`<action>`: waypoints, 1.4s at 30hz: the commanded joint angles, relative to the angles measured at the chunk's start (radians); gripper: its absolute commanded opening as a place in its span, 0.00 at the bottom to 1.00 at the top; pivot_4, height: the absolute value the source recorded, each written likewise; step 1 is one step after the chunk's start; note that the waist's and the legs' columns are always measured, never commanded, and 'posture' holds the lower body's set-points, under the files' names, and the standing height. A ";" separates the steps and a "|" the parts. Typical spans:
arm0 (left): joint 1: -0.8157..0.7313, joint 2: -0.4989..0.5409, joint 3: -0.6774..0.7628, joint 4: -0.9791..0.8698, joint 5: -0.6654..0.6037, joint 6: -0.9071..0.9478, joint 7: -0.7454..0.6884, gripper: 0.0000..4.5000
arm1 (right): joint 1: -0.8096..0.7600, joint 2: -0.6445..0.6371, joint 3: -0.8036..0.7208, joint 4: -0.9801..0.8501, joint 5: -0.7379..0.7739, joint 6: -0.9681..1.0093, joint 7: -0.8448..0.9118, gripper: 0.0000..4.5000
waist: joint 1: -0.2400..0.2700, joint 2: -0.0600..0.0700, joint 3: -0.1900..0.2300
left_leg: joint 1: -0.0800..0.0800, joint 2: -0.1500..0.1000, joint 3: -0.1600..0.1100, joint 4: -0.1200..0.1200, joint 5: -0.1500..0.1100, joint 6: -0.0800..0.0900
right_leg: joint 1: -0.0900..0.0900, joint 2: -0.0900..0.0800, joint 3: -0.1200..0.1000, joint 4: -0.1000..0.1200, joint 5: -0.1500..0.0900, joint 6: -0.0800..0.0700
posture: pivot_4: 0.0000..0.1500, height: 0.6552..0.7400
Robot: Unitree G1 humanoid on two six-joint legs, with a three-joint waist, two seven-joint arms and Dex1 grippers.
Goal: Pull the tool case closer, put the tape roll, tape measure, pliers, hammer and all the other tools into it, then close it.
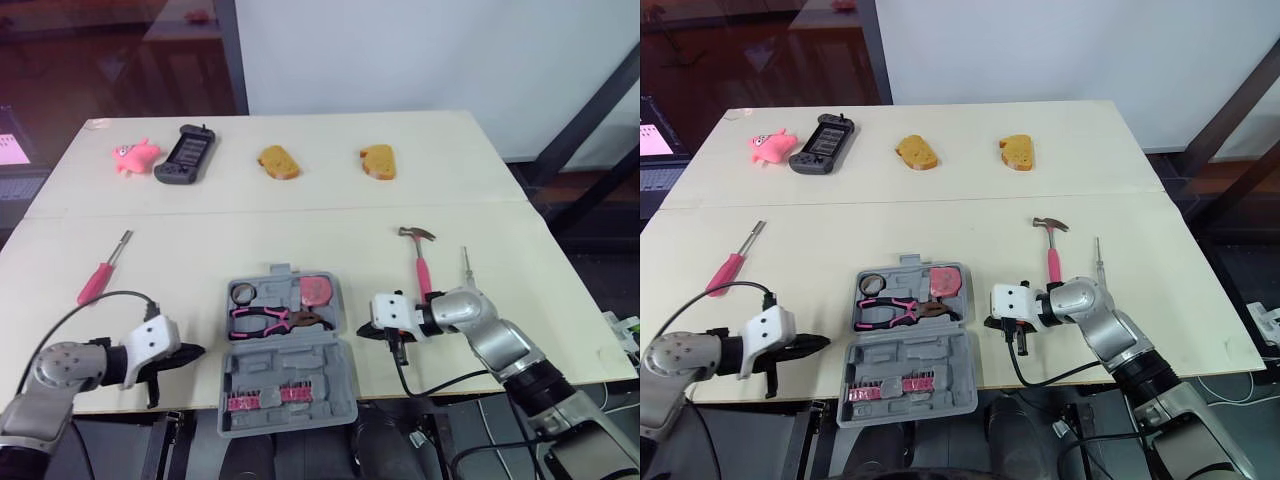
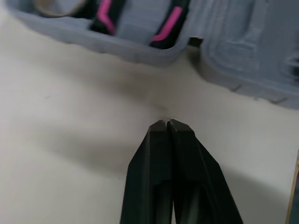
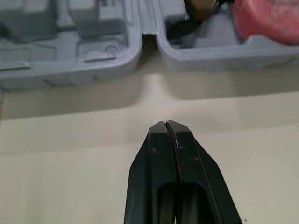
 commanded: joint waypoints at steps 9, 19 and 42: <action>-0.094 -0.158 -0.118 -0.020 0.005 0.080 0.075 0.01 | -0.008 0.090 0.026 -0.011 0.007 0.026 -0.002 0.00 | 0.027 0.003 -0.001 | 0.001 -0.001 -0.001 0.004 0.000 0.000 | 0.005 0.000 0.000 0.000 0.001 0.001 | 1.00 1.00; -0.211 -0.230 -0.121 -0.004 0.018 0.150 0.123 0.01 | -0.047 0.135 0.003 0.000 0.004 0.064 -0.033 0.00 | 0.044 0.005 -0.002 | 0.002 -0.001 -0.002 0.006 0.000 0.000 | 0.007 0.000 -0.001 0.000 0.001 0.001 | 1.00 1.00; -0.398 -0.275 -0.141 0.204 0.103 0.122 0.198 0.01 | -0.235 0.202 -0.013 0.327 -0.062 0.014 -0.085 0.00 | 0.041 0.005 -0.002 | 0.003 -0.001 -0.003 0.006 0.000 0.000 | 0.008 0.000 -0.002 0.000 0.003 0.005 | 1.00 1.00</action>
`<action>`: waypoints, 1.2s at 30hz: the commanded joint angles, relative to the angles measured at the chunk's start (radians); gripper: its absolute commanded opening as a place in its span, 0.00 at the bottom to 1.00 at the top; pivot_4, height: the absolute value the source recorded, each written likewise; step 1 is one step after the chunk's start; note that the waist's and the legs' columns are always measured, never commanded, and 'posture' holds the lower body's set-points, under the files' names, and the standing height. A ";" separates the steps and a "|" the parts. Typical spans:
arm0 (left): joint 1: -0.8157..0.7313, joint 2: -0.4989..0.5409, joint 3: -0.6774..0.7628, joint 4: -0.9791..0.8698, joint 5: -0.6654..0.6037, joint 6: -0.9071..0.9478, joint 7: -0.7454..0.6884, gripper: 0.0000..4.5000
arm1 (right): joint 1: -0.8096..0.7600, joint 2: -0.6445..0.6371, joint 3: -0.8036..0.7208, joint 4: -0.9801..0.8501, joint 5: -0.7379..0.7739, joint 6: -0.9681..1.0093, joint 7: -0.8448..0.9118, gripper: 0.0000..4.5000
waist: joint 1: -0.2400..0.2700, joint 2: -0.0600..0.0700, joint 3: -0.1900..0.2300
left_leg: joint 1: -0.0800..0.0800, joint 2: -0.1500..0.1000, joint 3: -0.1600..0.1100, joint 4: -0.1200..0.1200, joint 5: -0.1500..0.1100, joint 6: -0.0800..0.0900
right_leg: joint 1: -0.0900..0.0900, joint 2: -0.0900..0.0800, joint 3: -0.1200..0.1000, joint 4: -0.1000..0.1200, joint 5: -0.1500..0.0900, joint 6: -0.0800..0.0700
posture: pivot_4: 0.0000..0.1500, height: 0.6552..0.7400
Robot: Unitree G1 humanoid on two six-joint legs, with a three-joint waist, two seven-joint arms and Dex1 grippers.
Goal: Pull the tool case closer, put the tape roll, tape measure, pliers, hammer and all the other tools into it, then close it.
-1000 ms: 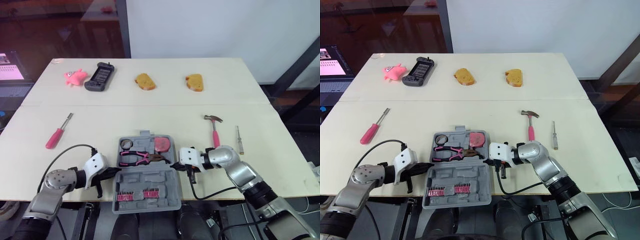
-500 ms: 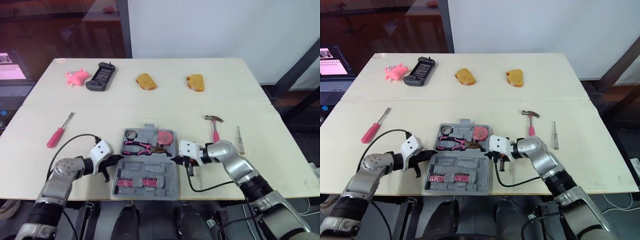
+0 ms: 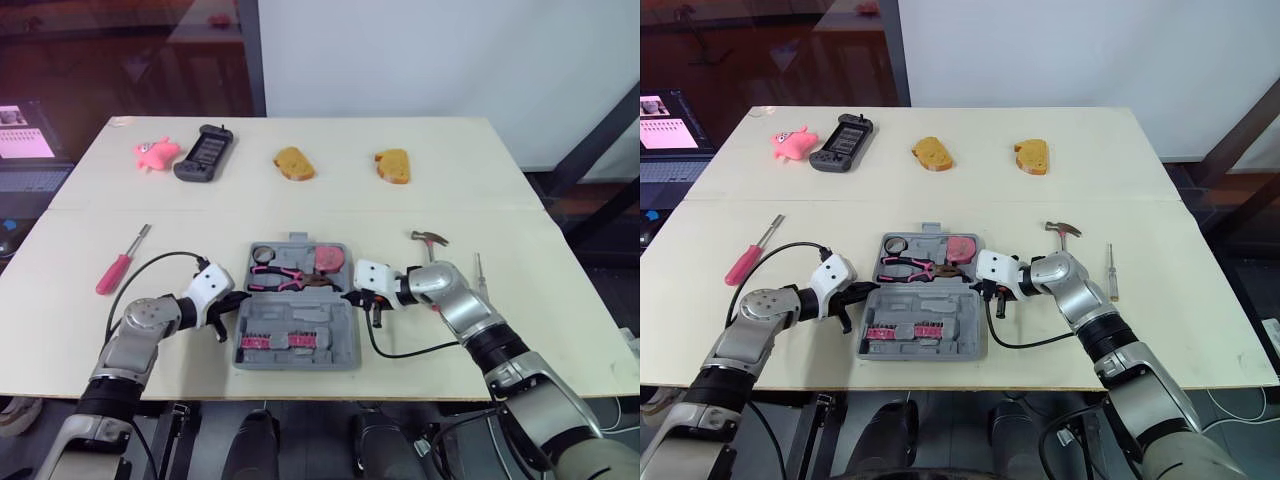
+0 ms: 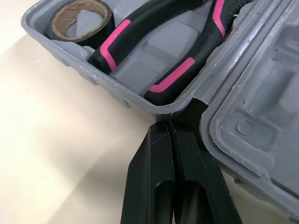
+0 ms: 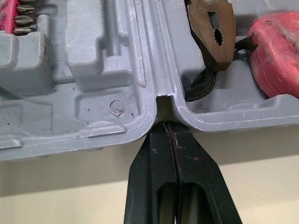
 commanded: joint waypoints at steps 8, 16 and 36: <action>0.078 -0.004 -0.012 -0.108 -0.019 0.016 0.002 0.01 | 0.028 0.038 0.013 -0.057 0.001 0.036 0.001 0.00 | -0.004 0.000 0.000 | 0.000 0.000 0.000 -0.001 0.000 0.000 | 0.000 0.000 0.000 0.000 0.000 0.000 | 1.00 1.00; 0.126 -0.004 -0.015 -0.165 -0.015 0.041 0.019 0.01 | 0.091 0.015 0.016 -0.117 -0.002 0.058 0.008 0.00 | -0.003 0.000 0.000 | 0.000 0.000 0.000 -0.001 0.000 0.000 | 0.000 0.000 0.000 0.000 0.000 0.000 | 1.00 1.00; 0.246 0.109 0.149 -0.093 -0.083 -0.043 0.069 0.01 | 0.165 -0.113 -0.132 -0.127 0.085 0.090 -0.004 0.00 | -0.003 0.001 0.000 | 0.002 0.000 0.000 -0.002 0.000 0.000 | 0.001 0.000 0.000 0.000 0.000 0.000 | 1.00 1.00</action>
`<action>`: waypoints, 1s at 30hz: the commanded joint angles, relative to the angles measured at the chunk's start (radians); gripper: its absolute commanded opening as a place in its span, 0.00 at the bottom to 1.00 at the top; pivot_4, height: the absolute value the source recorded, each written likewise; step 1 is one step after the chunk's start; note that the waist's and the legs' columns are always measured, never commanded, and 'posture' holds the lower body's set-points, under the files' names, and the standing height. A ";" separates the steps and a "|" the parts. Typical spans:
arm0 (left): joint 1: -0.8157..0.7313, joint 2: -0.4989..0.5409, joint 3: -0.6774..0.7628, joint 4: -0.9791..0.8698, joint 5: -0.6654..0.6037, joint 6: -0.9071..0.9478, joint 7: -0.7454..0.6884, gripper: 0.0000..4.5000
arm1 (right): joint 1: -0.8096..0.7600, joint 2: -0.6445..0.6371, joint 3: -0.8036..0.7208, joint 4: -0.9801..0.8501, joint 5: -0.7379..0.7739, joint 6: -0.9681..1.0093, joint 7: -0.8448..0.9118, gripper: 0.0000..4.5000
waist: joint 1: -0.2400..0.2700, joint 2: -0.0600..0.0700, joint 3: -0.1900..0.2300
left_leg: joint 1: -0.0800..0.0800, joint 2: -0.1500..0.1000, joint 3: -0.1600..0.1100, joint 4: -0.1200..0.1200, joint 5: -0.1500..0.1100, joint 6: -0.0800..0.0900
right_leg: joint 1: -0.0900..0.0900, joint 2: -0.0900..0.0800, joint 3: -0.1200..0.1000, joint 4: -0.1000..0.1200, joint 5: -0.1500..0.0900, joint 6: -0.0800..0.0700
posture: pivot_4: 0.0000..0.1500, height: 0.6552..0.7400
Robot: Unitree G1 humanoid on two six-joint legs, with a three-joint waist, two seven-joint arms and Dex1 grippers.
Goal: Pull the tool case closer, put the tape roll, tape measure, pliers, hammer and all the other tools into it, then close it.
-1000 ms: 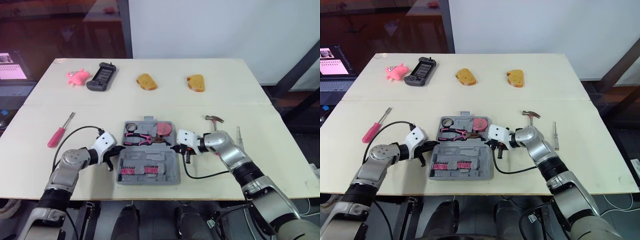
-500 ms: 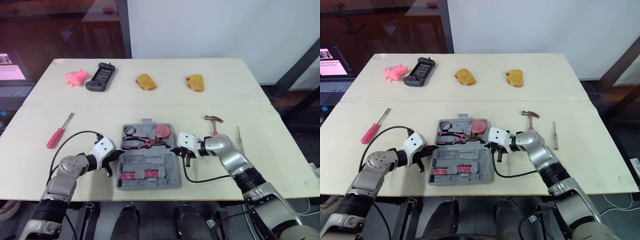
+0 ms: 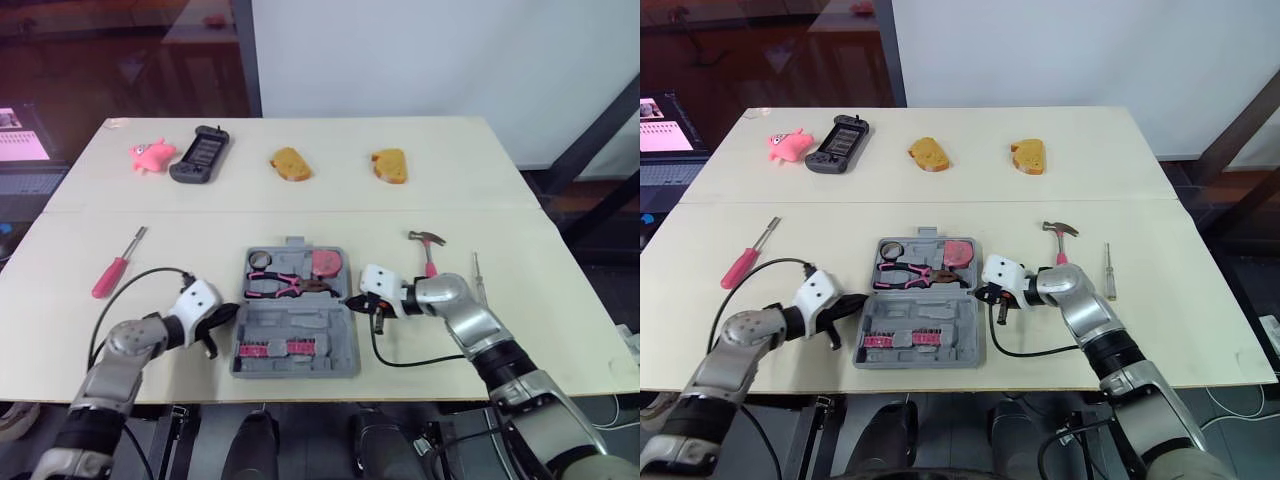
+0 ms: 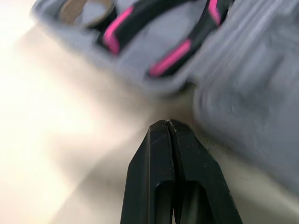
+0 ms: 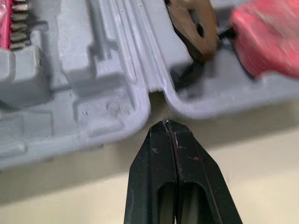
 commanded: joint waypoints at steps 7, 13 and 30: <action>0.244 0.045 0.286 -0.188 -0.294 -0.014 -0.111 0.06 | 0.246 -0.097 -0.292 -0.286 0.301 0.048 0.058 0.00 | 0.001 0.000 0.002 | -0.004 0.000 0.000 0.000 0.000 0.000 | -0.003 -0.001 0.000 -0.002 0.000 -0.001 | 1.00 1.00; 0.311 0.095 0.454 -0.104 -0.324 -0.063 -0.111 0.67 | 0.409 -0.128 -0.485 -0.359 0.395 0.005 -0.001 0.41 | 0.001 0.000 0.002 | -0.004 0.000 0.001 0.000 0.000 0.000 | -0.003 -0.001 0.000 -0.003 -0.003 -0.004 | 1.00 1.00; 0.229 0.217 0.636 0.181 -0.368 -0.145 -0.185 1.00 | 0.674 -0.159 -0.846 -0.318 0.527 -0.063 -0.067 0.99 | -0.002 -0.001 0.002 | -0.004 0.000 0.003 -0.001 0.000 0.000 | -0.004 -0.001 0.002 -0.006 -0.002 -0.007 | 1.00 1.00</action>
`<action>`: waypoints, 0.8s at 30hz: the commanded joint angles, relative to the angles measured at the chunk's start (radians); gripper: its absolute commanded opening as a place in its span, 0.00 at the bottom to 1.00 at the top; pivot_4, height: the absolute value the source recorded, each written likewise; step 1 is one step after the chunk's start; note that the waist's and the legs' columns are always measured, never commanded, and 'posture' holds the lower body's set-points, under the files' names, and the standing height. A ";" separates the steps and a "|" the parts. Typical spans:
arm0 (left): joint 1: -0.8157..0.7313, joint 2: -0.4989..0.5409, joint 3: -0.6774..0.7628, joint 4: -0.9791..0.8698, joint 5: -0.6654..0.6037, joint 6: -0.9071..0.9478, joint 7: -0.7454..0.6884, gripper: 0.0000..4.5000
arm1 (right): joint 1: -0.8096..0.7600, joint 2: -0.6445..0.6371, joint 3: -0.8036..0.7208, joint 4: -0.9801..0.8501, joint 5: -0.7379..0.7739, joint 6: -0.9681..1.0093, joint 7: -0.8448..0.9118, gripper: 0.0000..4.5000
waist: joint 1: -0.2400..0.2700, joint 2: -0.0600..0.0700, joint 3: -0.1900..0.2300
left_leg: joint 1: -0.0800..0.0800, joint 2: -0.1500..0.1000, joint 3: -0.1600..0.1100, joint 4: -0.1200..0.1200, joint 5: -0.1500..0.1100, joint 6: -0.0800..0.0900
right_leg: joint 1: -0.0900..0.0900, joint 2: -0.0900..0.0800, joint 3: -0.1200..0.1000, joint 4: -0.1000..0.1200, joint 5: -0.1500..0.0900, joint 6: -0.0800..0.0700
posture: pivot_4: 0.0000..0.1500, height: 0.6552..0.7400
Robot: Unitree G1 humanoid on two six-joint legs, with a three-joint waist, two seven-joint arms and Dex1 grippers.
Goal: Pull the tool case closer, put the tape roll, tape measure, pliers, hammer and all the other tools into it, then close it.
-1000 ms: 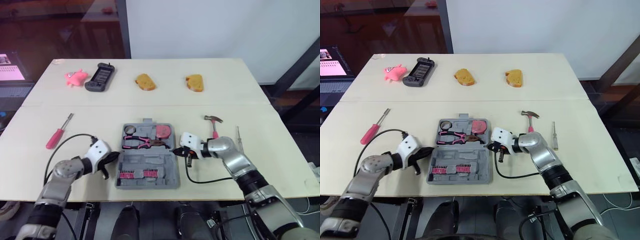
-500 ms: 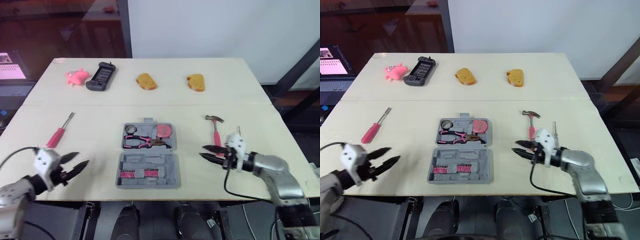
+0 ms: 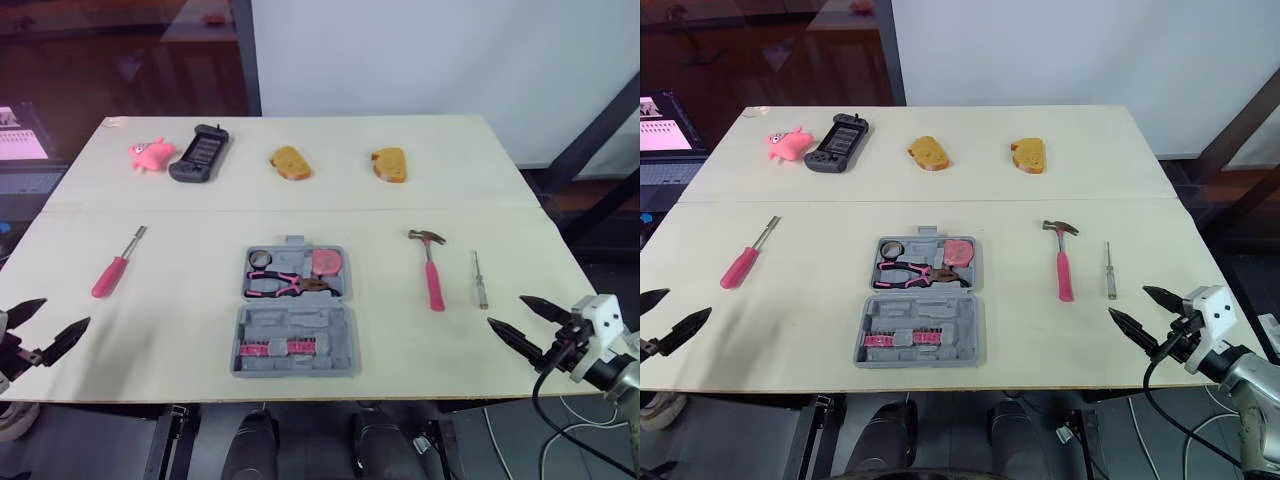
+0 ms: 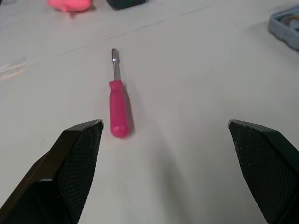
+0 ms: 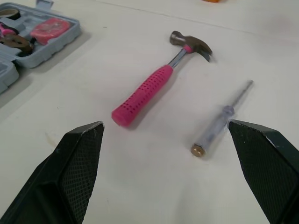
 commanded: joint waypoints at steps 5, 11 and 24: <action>-0.097 0.019 -0.108 -0.167 -0.038 0.086 -0.037 1.00 | 0.003 0.009 -0.015 -0.087 0.042 0.027 -0.060 0.99 | 0.003 0.000 0.000 | 0.000 0.000 0.000 -0.001 0.000 0.000 | 0.000 0.000 0.000 0.000 0.000 0.001 | 1.00 1.00; -0.279 0.071 -0.314 -0.441 -0.134 0.373 -0.103 1.00 | 0.085 0.016 0.019 -0.309 0.052 0.183 -0.176 0.99 | 0.010 0.000 0.000 | -0.001 0.000 -0.001 0.001 0.000 0.000 | 0.002 0.000 0.000 0.000 0.000 0.001 | 1.00 1.00; -0.661 0.081 -0.632 -0.558 -0.130 0.559 -0.263 1.00 | 0.068 0.070 0.075 -0.709 0.013 0.687 -0.634 0.99 | -0.002 0.002 0.001 | -0.001 0.000 -0.001 0.001 0.000 0.000 | 0.001 0.001 0.001 0.000 0.000 0.002 | 1.00 1.00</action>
